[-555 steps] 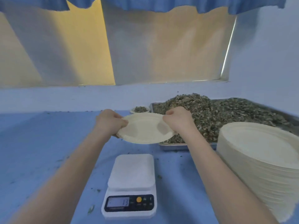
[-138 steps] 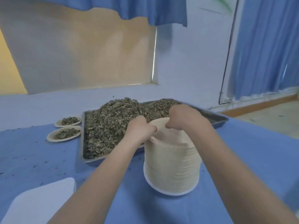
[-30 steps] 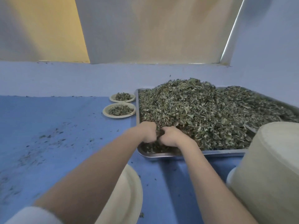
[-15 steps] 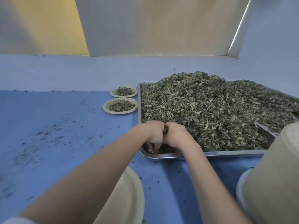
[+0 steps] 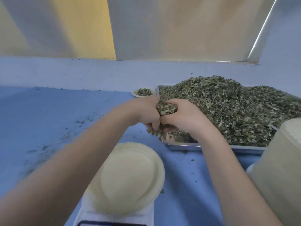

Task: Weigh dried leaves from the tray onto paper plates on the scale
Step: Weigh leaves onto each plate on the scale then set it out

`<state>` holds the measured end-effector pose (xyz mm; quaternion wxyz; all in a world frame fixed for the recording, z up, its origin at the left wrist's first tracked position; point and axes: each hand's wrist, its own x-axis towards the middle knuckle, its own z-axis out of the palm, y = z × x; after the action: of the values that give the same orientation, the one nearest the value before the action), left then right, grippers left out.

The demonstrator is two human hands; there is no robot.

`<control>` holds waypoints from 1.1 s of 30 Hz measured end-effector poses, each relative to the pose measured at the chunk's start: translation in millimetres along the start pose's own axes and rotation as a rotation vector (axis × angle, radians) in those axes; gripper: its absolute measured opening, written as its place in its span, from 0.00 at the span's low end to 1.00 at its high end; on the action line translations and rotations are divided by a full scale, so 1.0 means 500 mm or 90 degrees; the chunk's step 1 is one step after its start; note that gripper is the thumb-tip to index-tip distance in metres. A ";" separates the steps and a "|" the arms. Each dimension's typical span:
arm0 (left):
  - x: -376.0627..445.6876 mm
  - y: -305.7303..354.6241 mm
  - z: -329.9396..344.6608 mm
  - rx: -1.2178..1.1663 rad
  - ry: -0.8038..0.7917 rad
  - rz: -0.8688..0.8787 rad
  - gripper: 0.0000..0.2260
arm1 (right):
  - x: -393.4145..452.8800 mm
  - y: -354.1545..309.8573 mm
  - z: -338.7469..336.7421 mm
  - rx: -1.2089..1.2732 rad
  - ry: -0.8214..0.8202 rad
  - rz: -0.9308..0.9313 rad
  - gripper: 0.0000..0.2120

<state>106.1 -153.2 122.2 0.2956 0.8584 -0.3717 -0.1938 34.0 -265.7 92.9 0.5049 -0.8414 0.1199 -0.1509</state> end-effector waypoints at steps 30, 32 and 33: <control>-0.243 -0.195 0.060 -0.183 0.500 0.087 0.16 | -0.134 0.008 0.115 -0.228 0.054 -0.234 0.08; -0.242 -0.192 0.066 -0.195 0.489 0.112 0.17 | -0.135 0.010 0.120 -0.231 0.027 -0.227 0.12; -0.240 -0.192 0.070 -0.193 0.476 0.117 0.17 | -0.135 0.011 0.122 -0.234 0.009 -0.221 0.14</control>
<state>59.1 -22.7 47.1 0.5492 0.7799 -0.2809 0.1062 -6.0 -194.9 52.0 0.3090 -0.9261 0.0025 -0.2166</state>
